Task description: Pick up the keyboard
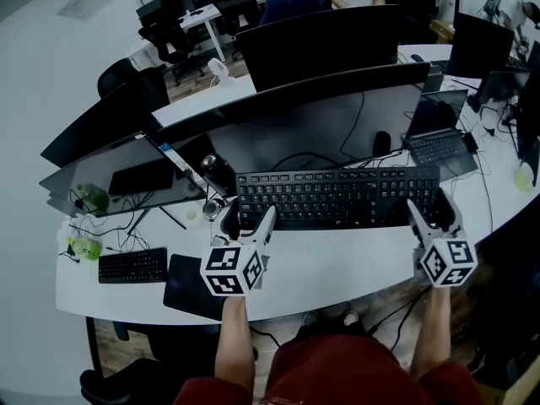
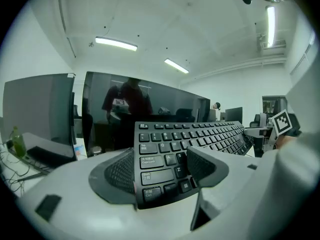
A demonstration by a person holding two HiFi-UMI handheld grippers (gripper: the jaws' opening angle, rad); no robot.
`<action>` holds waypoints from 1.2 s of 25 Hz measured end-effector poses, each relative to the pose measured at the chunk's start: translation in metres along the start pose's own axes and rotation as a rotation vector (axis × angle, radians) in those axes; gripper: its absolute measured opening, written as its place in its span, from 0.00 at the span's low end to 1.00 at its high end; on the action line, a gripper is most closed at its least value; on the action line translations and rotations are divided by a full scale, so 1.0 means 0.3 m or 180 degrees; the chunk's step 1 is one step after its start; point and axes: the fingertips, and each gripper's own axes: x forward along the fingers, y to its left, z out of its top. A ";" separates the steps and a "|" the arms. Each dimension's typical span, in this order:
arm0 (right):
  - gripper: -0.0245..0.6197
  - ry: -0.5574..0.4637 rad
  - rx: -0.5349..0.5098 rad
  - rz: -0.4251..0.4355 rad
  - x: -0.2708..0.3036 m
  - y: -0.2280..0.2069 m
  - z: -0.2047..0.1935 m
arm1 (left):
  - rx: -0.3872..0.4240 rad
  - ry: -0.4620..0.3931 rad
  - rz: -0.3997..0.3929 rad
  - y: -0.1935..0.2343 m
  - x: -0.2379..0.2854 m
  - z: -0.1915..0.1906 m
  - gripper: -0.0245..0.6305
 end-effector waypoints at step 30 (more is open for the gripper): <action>0.60 -0.1300 -0.0303 0.0130 -0.116 0.117 0.491 | 0.0431 -0.1232 0.0147 -0.007 -0.243 0.470 0.53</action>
